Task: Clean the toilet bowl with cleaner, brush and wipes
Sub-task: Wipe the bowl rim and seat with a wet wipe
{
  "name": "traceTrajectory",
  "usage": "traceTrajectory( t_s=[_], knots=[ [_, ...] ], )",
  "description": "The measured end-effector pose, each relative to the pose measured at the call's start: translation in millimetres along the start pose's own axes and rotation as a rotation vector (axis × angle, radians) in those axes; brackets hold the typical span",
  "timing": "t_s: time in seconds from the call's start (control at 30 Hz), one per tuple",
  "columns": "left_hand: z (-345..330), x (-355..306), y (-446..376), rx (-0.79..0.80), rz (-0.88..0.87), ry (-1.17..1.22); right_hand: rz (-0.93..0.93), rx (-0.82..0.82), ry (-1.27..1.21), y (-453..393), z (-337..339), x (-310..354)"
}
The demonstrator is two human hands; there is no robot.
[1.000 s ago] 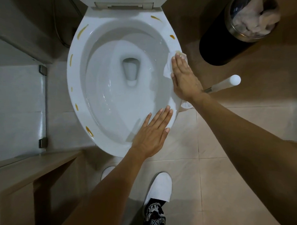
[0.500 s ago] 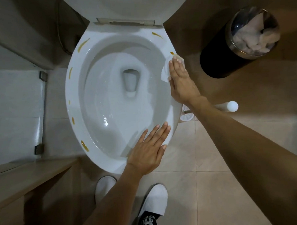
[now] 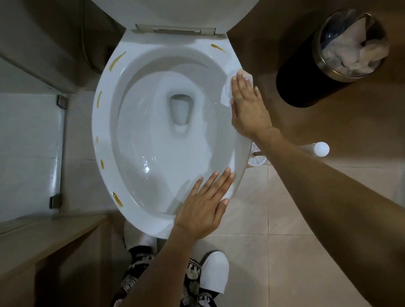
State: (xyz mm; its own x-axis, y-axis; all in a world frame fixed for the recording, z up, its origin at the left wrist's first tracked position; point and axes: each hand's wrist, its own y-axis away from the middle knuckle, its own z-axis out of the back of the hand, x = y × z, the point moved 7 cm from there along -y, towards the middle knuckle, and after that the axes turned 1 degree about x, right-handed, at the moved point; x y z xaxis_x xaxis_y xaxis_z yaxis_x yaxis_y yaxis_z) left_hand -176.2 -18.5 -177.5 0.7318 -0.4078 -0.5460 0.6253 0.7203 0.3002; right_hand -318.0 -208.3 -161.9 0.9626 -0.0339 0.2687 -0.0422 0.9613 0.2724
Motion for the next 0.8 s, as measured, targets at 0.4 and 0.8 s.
traceTrajectory(
  t_s=[0.4,0.8],
  knots=[
    [-1.4,0.5,-0.4,-0.003,-0.006,0.001,0.002,-0.040,0.003,12.6,-0.4,-5.3],
    [0.5,0.9,-2.4,0.028,0.000,0.018,-0.017,-0.033,-0.004,-36.9,10.4,5.5]
  ],
)
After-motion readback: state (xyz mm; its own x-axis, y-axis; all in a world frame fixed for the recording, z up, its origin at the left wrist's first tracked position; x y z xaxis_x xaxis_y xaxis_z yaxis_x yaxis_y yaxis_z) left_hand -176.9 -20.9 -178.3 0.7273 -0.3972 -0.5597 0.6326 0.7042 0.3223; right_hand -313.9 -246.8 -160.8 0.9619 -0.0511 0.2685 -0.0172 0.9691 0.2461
